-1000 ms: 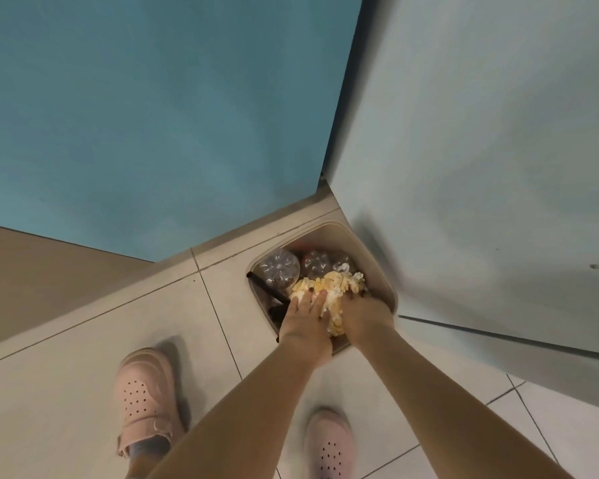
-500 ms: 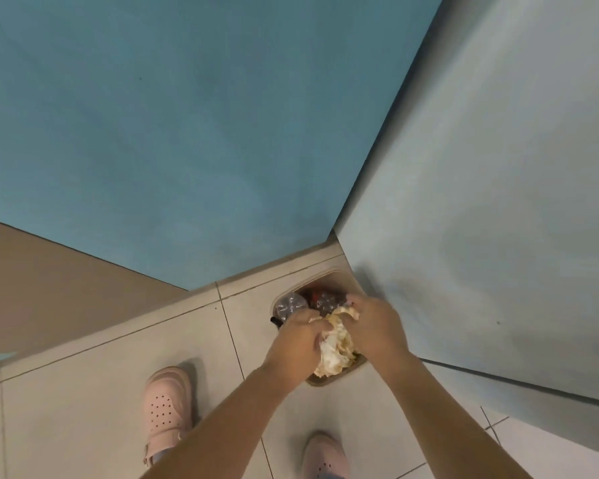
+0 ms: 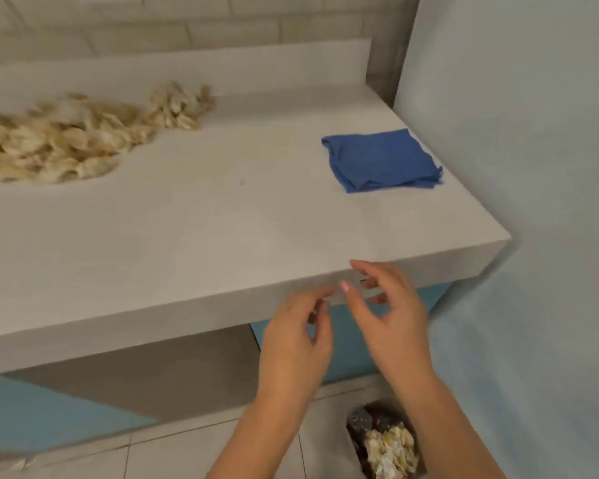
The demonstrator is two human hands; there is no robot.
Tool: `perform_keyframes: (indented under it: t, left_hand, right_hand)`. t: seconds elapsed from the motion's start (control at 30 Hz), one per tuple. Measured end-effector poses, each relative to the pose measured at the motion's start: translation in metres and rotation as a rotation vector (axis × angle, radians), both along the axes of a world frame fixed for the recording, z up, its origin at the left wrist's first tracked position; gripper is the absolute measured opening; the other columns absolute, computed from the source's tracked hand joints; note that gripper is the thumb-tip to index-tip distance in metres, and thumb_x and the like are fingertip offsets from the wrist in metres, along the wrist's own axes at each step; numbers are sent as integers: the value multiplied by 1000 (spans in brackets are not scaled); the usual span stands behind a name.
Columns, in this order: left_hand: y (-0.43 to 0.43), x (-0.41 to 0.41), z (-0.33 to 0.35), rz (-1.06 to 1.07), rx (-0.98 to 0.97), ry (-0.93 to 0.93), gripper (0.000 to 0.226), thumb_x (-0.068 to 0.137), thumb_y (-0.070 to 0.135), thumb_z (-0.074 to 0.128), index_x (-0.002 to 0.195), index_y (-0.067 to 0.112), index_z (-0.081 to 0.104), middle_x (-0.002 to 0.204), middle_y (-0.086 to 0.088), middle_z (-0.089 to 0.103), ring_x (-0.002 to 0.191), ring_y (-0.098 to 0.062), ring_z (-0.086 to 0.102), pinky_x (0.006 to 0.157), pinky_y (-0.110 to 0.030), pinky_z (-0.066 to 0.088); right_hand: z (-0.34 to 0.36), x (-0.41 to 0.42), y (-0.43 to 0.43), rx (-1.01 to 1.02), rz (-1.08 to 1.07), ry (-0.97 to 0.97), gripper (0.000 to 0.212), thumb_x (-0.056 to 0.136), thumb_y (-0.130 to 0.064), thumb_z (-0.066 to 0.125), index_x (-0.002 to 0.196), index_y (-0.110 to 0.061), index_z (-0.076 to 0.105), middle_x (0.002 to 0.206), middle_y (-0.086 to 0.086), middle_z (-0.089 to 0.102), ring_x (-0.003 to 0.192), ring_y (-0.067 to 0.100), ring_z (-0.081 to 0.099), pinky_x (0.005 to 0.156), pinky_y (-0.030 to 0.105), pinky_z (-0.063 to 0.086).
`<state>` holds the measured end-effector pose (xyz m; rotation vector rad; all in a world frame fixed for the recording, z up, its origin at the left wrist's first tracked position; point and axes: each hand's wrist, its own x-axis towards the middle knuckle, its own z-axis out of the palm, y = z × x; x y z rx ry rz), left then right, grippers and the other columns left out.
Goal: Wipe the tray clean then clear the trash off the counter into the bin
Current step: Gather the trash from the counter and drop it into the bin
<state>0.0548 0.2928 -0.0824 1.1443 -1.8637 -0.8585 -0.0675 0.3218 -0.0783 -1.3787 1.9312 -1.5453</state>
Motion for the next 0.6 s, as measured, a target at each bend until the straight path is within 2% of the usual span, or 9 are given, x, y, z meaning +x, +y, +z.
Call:
perform_keyframes:
  t: [0.1,0.27,0.33,0.47,0.6]
  left_hand:
    - [-36,41,59,24,67,65,21,92,17,55,101,33,64,87,18,63,76,-4,56,67,-21,49]
    - [-109,114,120,62,85,50,17,90,20,57,95,33,65,85,16,66,74,-1,58,63,-8,42]
    - [-139,138,132,72,130,35,15,90,20,58,92,33,67,84,14,67,75,-2,60,62,-8,44]
    - [-191,167,139,93,225,60,19,88,16,60,84,33,67,81,10,70,76,-13,65,71,-24,52]
    - [-241,178,135,114,288,49,18,87,15,60,83,31,68,82,7,69,75,-15,64,67,-23,49]
  right_hand:
    - [46,32,-49,9,61,21,29,84,-29,68,111,-37,60,110,-16,54,93,-1,54,72,4,38]
    - [97,84,-127,67,146,59,35,85,-35,66,118,-37,56,112,-16,50,95,-2,53,72,8,40]
    - [105,99,-154,96,162,48,36,84,-35,66,119,-36,55,112,-15,49,94,-4,52,72,8,40]
    - [110,118,-199,130,169,47,38,83,-34,68,119,-34,56,110,-15,49,92,-3,53,73,8,40]
    - [111,121,-243,194,192,92,42,84,-33,68,124,-32,54,113,-15,48,93,2,53,78,13,39]
